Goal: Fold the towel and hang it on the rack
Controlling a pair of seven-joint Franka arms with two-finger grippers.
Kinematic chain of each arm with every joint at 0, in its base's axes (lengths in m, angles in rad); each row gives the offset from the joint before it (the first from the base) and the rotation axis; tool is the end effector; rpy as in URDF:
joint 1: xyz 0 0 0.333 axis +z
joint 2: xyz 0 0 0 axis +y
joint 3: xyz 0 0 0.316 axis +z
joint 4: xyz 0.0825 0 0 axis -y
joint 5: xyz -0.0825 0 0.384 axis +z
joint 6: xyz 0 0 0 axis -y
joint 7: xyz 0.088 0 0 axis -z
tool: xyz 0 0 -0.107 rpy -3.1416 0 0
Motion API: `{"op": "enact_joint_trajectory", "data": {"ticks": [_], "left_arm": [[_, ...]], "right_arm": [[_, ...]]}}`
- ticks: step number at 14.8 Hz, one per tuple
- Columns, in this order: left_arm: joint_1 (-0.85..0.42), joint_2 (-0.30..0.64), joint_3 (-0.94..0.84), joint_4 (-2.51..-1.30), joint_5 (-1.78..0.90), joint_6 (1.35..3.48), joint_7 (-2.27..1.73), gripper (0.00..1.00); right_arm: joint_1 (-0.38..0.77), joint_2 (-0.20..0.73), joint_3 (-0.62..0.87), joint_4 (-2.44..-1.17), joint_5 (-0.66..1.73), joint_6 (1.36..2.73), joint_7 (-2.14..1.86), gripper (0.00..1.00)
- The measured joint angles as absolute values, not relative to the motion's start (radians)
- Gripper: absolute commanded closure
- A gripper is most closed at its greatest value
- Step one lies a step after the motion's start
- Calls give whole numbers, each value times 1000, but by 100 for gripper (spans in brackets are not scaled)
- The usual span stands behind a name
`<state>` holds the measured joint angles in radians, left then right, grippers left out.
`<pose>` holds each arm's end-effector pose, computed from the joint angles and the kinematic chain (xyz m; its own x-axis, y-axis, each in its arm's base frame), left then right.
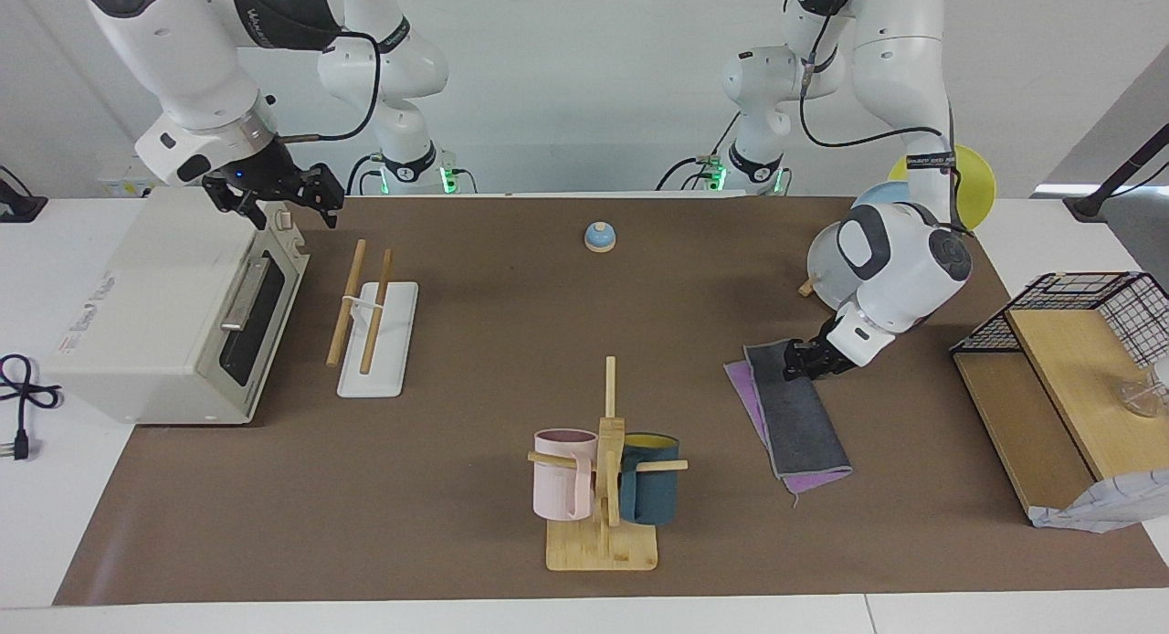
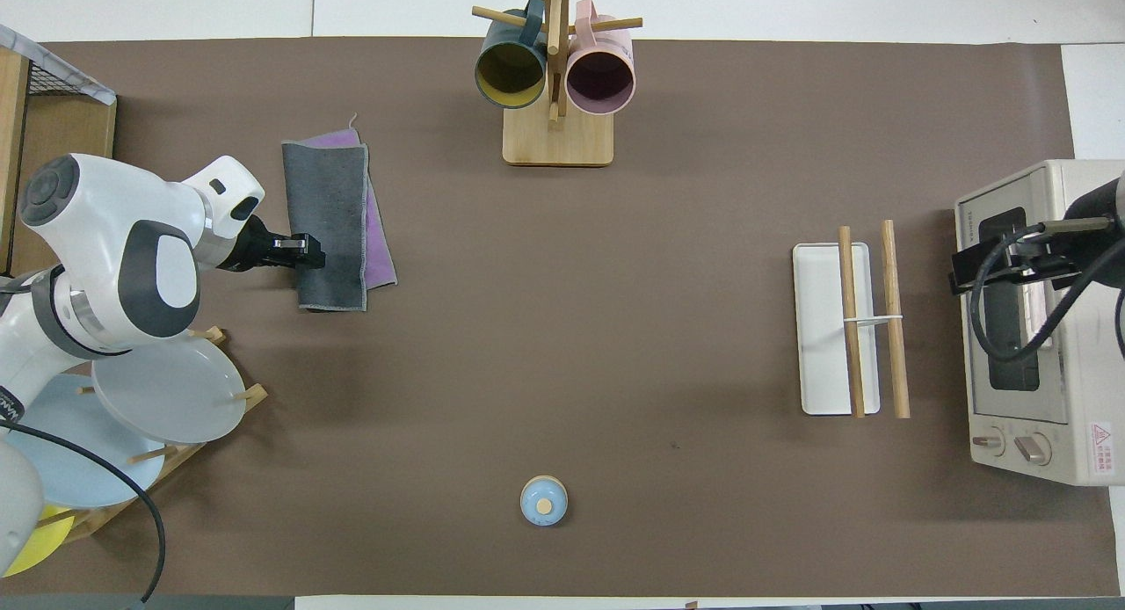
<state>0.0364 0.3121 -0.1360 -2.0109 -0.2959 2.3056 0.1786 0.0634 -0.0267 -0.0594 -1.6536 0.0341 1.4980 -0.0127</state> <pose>0.5959 -0.0630 0.3003 0.9975 -0.0705 0.0015 -0.0685 -0.9640 0.2569 0.5356 0.0056 0.5945 0.9916 0.0194 -0.1281 0.0147 -0.9992 -0.0372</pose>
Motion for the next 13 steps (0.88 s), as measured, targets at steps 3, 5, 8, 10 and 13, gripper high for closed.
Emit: {"op": "enact_joint_trajectory", "data": {"ticks": [3,5,8,10,13], "left_arm": [[40,313,-136,-2012,-296,2306,179,100],[44,313,-136,-2013,-296,2306,179,100],[46,313,-136,-2011,-299,2300,172,100],[47,310,-136,-1991,-302,2260,111,100],[46,276,-138,-1917,-302,2118,-72,100]], "right_arm": [[57,-36,-65,-1678,117,1503,27,0],[59,-45,-63,-1699,148,1529,81,0],[60,-66,-61,-1759,233,1601,184,0],[63,-84,-60,-1812,274,1668,242,0],[92,-108,-59,-1871,319,1735,384,0]]}}
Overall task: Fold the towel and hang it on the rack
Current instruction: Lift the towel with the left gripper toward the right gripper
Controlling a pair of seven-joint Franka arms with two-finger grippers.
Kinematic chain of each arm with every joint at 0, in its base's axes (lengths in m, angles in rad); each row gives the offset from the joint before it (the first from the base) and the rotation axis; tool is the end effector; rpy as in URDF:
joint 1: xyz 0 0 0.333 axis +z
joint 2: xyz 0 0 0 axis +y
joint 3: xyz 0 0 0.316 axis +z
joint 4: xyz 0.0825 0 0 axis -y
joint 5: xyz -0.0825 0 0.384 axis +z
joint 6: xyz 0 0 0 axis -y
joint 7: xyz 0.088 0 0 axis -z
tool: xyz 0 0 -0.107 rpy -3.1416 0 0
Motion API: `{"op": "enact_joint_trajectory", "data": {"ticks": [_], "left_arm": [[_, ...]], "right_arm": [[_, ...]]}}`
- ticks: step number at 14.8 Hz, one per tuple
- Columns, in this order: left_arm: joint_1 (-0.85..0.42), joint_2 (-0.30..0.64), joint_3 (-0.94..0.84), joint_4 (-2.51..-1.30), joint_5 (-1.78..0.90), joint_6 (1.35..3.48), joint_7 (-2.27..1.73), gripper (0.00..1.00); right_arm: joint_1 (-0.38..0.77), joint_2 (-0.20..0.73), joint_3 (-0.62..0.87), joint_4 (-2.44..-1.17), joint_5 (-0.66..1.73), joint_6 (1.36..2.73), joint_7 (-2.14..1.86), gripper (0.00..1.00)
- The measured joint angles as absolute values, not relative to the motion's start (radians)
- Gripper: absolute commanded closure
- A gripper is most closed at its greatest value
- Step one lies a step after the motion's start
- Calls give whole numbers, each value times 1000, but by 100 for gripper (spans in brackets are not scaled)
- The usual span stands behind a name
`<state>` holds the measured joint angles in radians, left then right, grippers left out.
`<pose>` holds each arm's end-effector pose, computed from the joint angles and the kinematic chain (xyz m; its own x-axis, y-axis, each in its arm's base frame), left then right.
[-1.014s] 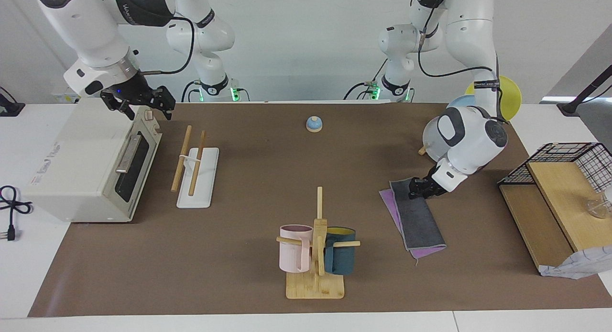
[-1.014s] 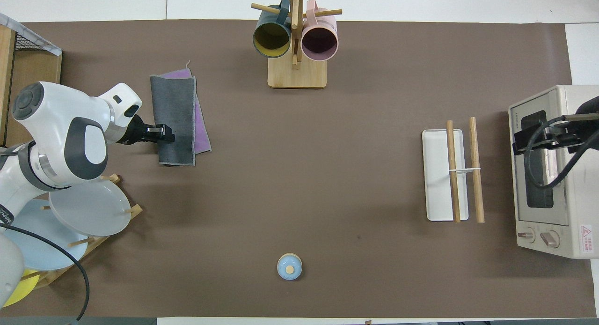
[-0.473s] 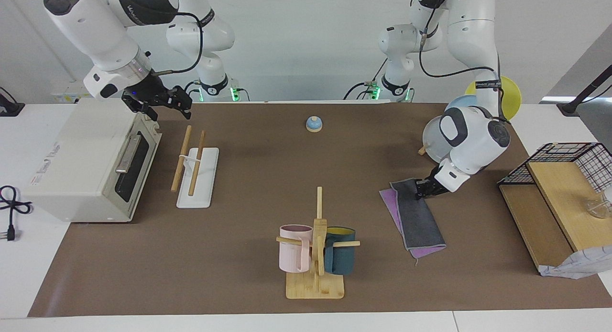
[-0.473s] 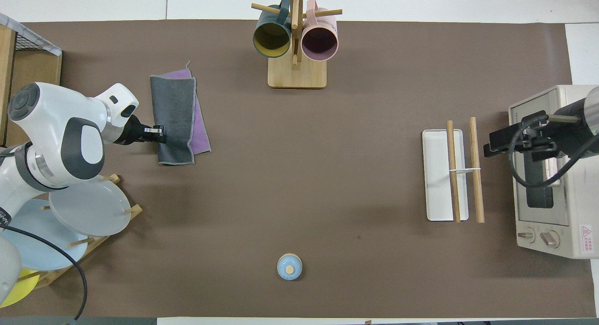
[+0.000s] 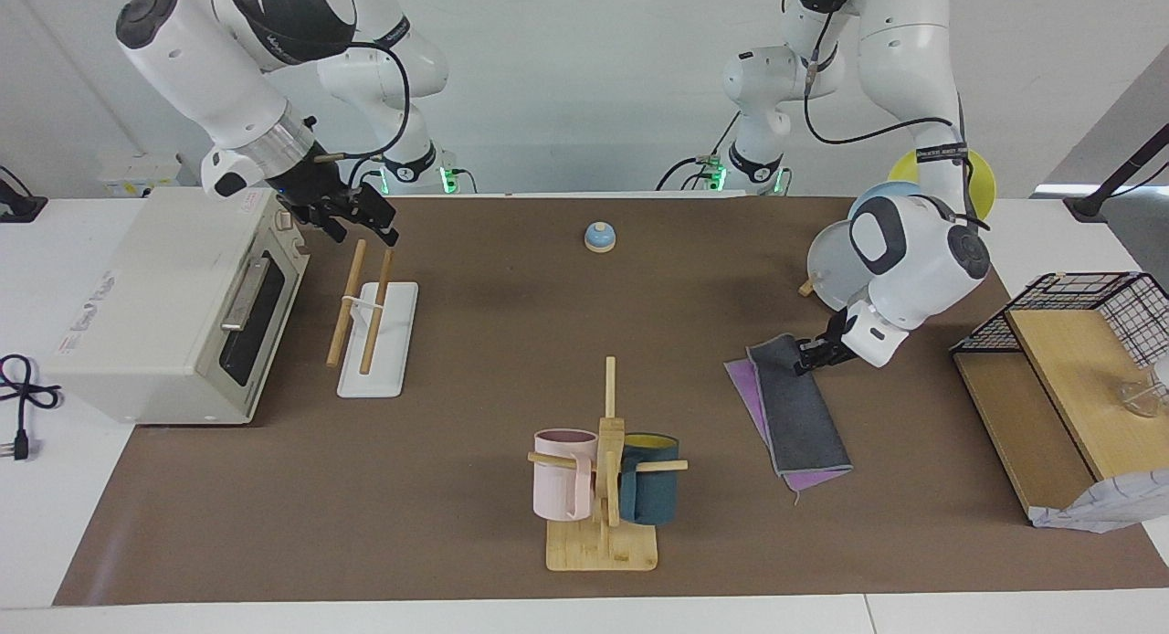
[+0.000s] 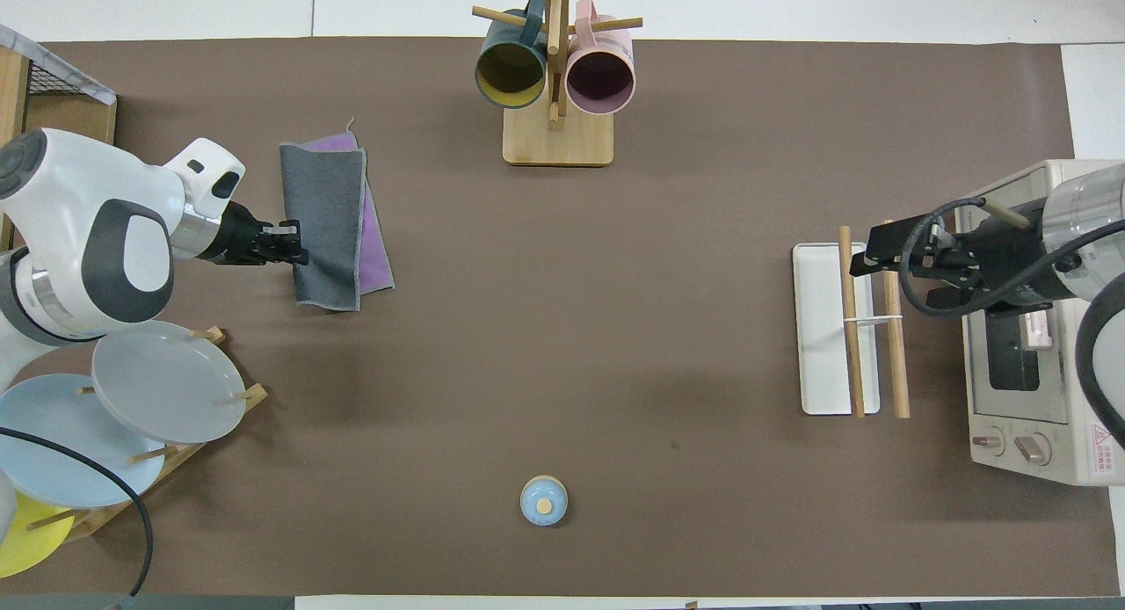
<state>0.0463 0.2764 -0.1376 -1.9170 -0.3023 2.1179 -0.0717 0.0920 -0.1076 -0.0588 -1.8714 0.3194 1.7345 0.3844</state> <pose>0.6031 -0.0652 0.3479 0.9839 0.1345 -0.1175 0.1620 -0.9491 0.2701 0.5253 0.0449 0.5584 0.9155 -0.3720 -0.1529 -0.4011 -0.8732 -0.2770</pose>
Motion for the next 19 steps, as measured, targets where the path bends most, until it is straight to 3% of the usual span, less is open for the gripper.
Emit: {"op": "enact_joint_trajectory", "data": {"ticks": [9,14,19], "left_arm": [[-36,185,-154,-1713,-281,1851,-713,100],[-133,121,-174,-1686,-279,1841,-1210,100],[-141,71,-268,-1671,-281,1841,-1662,100]], "right_arm": [[243,-125,-58,-1895,568,1884,990,0],[422,-125,-55,-1933,651,2149,1357,0],[516,-109,-53,-1961,688,2202,1515,0]]}}
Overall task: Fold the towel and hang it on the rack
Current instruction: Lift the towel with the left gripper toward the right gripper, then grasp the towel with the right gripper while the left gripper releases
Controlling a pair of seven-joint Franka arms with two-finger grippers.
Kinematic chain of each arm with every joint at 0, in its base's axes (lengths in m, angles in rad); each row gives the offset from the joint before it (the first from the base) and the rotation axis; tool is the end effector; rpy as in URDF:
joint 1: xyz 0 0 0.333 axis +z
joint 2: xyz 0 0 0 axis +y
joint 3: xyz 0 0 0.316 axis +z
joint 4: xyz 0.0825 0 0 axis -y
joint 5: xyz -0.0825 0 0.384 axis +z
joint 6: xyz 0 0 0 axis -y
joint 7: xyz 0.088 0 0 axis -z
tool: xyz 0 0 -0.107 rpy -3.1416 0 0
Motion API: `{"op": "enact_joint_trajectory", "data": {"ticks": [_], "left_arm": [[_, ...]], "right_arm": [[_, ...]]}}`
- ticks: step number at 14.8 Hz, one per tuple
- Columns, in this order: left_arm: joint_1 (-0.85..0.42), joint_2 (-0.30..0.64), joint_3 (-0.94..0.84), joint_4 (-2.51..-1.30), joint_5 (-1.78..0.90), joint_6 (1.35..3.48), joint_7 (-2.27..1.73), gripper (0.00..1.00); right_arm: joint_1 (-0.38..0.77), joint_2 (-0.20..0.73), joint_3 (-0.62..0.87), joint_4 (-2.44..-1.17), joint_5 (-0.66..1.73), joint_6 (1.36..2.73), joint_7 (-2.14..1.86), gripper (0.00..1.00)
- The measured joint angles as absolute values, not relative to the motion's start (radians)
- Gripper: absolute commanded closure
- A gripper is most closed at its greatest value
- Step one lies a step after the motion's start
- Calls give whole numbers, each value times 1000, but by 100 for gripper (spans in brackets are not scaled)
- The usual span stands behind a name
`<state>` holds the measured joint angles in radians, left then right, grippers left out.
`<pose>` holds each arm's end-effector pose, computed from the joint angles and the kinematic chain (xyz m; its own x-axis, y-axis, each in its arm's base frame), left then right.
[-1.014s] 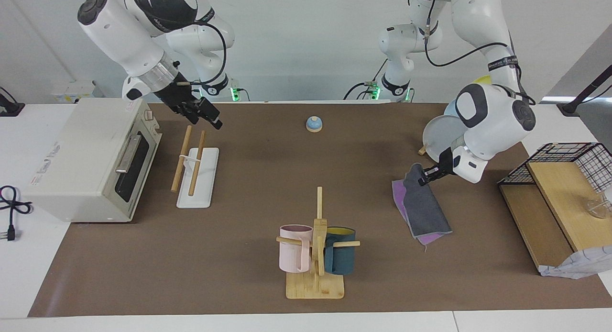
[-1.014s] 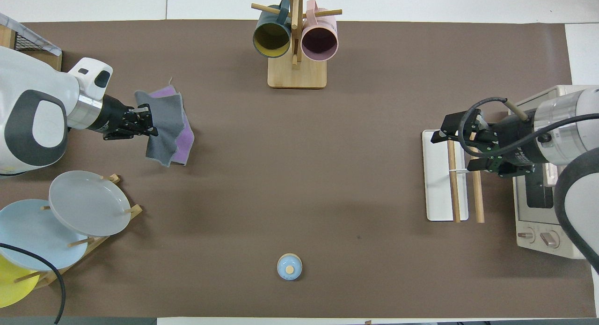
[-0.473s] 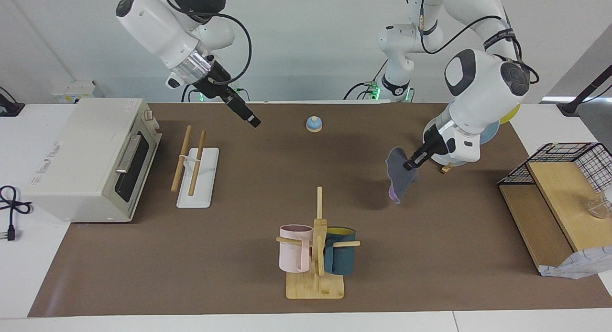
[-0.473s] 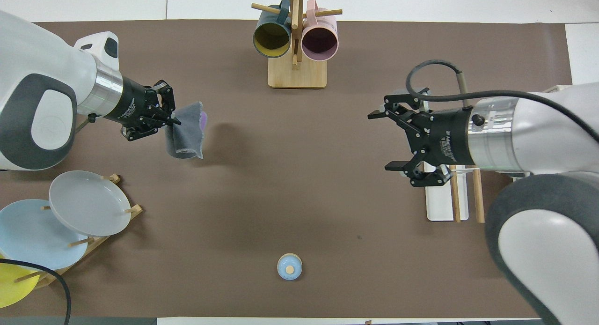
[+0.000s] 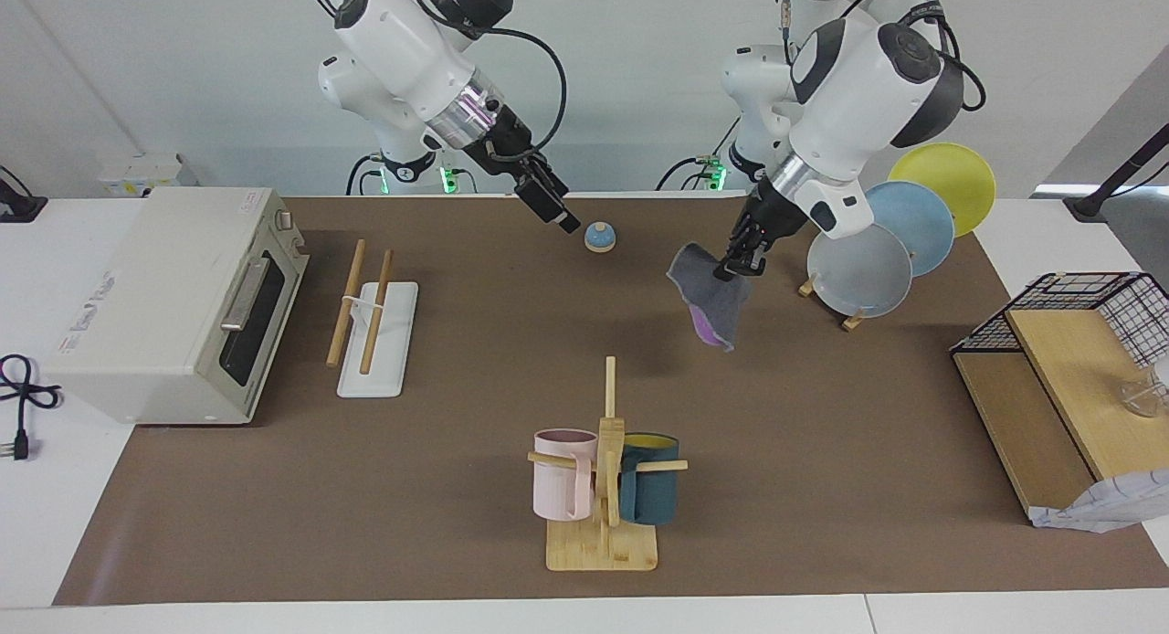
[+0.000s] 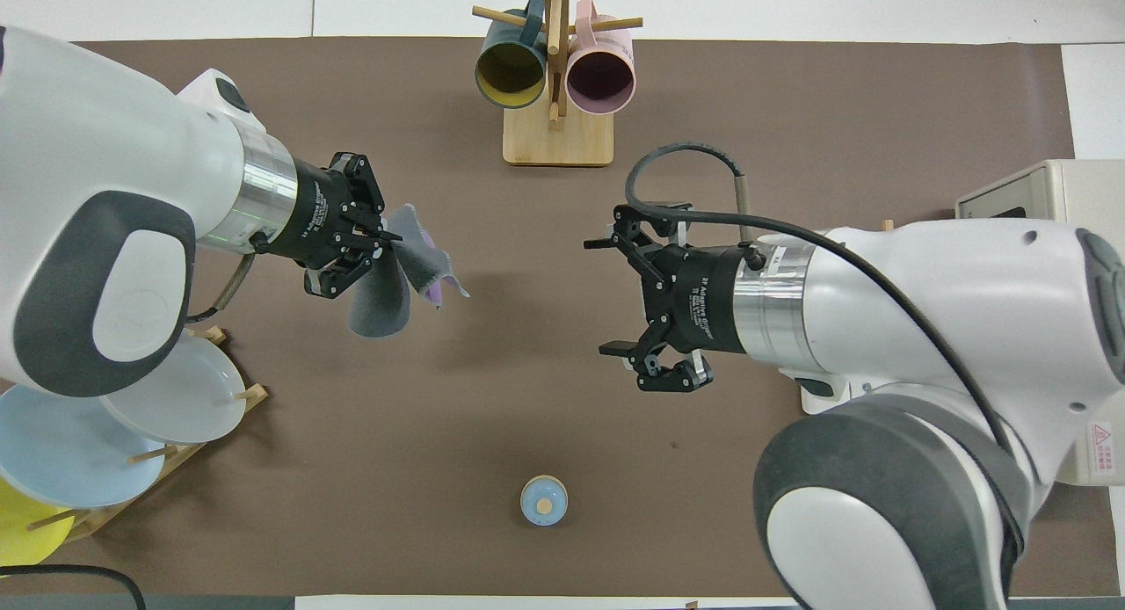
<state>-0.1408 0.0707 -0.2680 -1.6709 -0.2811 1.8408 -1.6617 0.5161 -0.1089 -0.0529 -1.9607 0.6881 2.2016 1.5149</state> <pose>0.5392 -0.2525 0.5656 0.2497 0.9212 -0.2984 0.9682 -0.2421 0.0630 0.4926 0.2692 0.5661 0.2404 -0.7616 -0.6018 -0.9631 -0.1100 -0.2455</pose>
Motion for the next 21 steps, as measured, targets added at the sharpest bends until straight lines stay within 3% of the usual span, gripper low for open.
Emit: {"op": "enact_joint_trajectory", "data": {"ticks": [6,17,21], "left_arm": [[-142,57,-353,-1666,-283,1874,-2081,100],[-182,54,-380,-1666,-284,1902,-2339,100],[-182,54,-379,-1666,-284,1904,-2341,100]], "right_arm": [[589,-34,-53,-1967,814,2333,1581,0],[652,28,-53,-1966,841,2439,1561,0],[634,36,-61,-1965,841,2439,1495,49]]}}
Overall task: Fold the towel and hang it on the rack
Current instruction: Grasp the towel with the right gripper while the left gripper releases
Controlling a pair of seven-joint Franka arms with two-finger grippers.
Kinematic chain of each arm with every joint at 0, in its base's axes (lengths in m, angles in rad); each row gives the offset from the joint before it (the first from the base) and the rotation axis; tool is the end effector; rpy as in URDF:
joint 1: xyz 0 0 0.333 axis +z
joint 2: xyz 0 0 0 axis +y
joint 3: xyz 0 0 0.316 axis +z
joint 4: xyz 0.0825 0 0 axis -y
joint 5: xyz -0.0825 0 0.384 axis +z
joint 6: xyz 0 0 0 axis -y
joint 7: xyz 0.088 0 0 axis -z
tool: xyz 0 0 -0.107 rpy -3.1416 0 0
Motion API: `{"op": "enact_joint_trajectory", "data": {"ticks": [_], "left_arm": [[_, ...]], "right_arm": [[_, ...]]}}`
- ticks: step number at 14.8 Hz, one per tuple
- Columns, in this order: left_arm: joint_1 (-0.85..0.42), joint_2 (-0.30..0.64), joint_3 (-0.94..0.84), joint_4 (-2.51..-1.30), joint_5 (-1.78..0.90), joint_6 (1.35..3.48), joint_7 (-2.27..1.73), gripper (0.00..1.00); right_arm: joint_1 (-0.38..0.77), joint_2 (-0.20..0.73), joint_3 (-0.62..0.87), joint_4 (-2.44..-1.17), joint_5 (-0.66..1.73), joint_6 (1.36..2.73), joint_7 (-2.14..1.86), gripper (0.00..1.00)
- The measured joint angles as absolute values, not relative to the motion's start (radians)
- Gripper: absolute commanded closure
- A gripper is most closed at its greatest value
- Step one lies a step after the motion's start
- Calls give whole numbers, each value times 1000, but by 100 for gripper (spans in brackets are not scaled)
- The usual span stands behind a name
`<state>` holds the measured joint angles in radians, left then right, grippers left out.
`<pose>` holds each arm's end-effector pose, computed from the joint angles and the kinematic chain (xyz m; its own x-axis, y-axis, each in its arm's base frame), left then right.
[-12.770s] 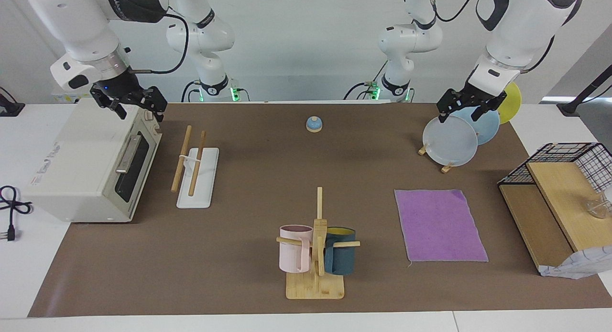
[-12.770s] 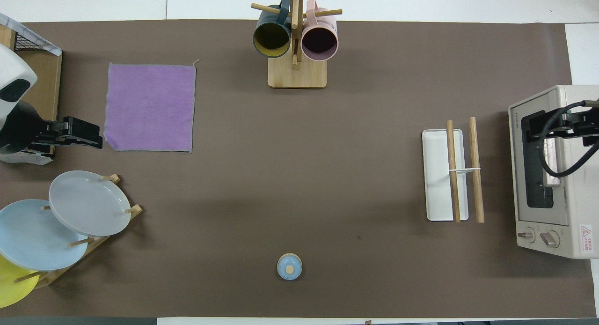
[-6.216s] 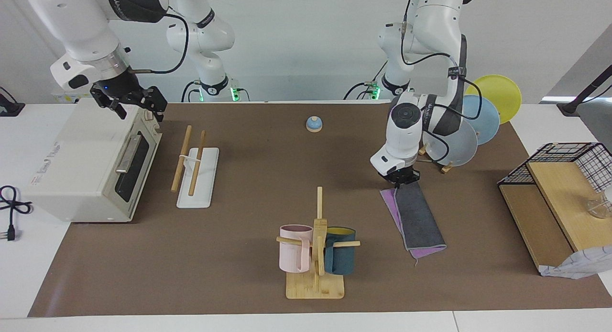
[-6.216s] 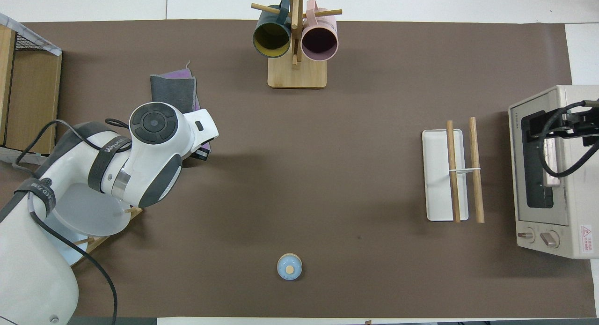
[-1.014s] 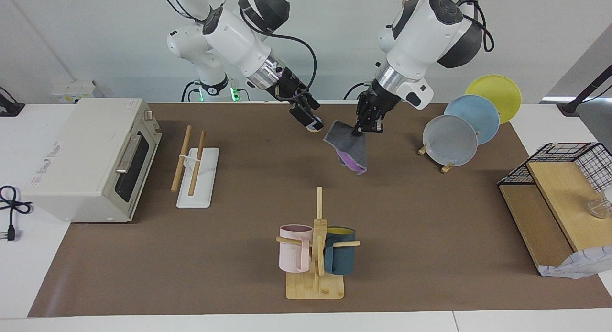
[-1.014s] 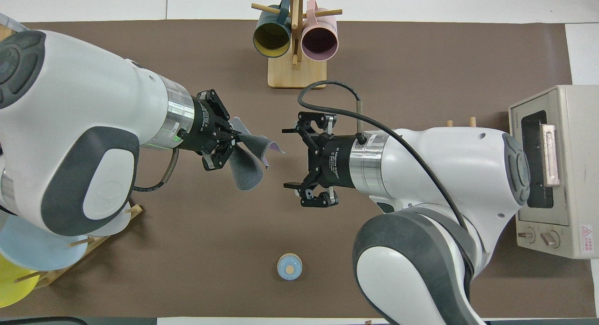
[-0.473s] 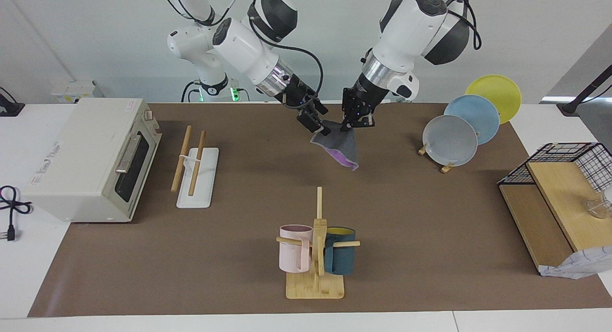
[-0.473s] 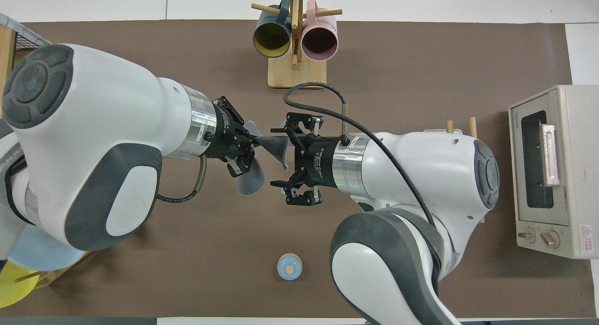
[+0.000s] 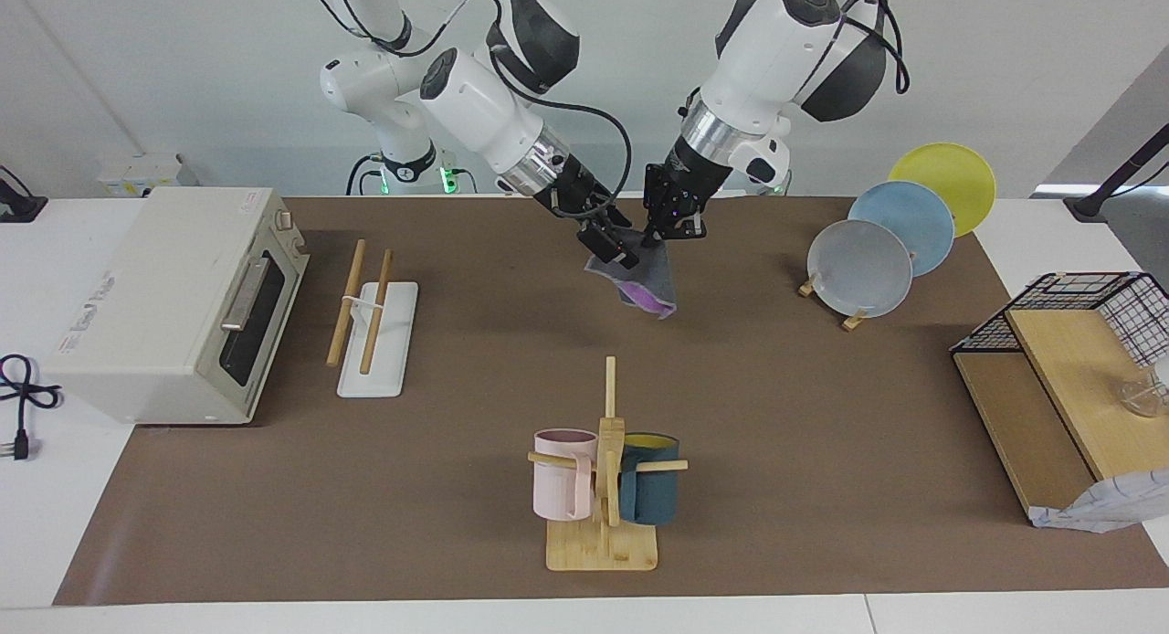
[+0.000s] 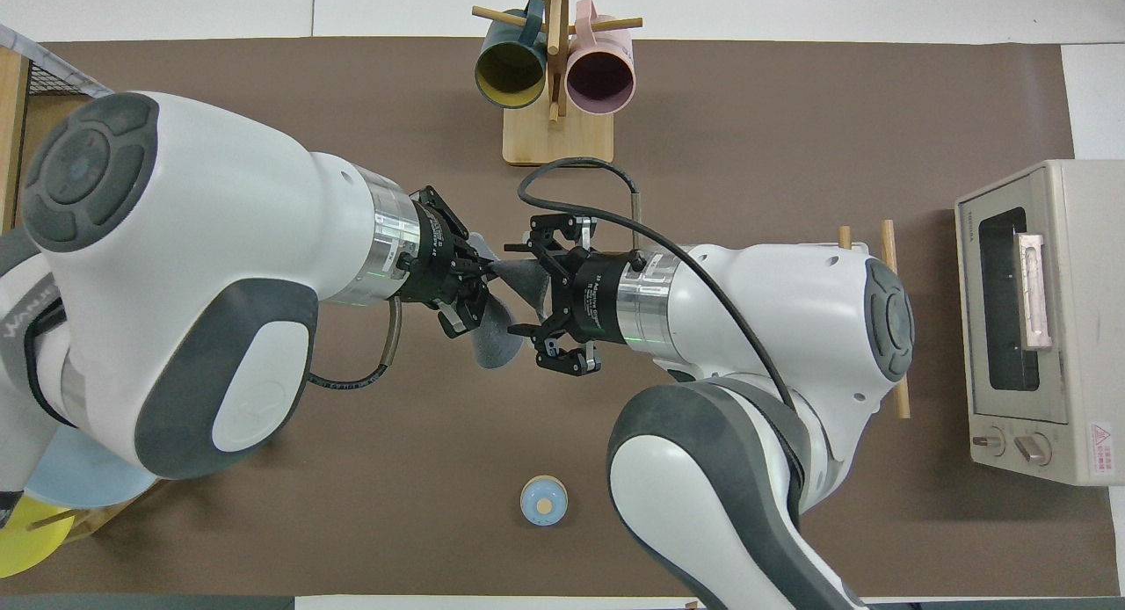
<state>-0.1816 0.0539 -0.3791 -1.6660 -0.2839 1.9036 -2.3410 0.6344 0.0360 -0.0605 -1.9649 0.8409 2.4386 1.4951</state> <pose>0.4976 -0.3301 0.5850 -0.2742 0.9025 -0.3321 0.9616 0.2616 -0.0831 0.5050 0.3287 0.5017 0.1757 -0.7310 -0.6593 -0.9695 -0.0124 -0.2446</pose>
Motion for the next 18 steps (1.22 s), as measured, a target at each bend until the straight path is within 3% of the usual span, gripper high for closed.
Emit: {"op": "enact_joint_trajectory", "data": {"ticks": [2,3,10,11,18], "left_arm": [[-182,54,-379,-1666,-284,1905,-2342,100],[-182,54,-379,-1666,-284,1905,-2342,100],[-182,54,-379,-1666,-284,1905,-2344,100],[-182,54,-379,-1666,-284,1905,-2343,1],[-178,52,-376,-1676,-282,1905,-2171,0]], "right_arm": [[627,36,-61,-1965,841,2439,1482,91],[626,36,-61,-1965,841,2439,1482,100],[620,36,-62,-1956,886,2435,1482,100],[618,36,-62,-1955,886,2433,1482,100],[609,36,-62,-1946,886,2395,1445,100]]}}
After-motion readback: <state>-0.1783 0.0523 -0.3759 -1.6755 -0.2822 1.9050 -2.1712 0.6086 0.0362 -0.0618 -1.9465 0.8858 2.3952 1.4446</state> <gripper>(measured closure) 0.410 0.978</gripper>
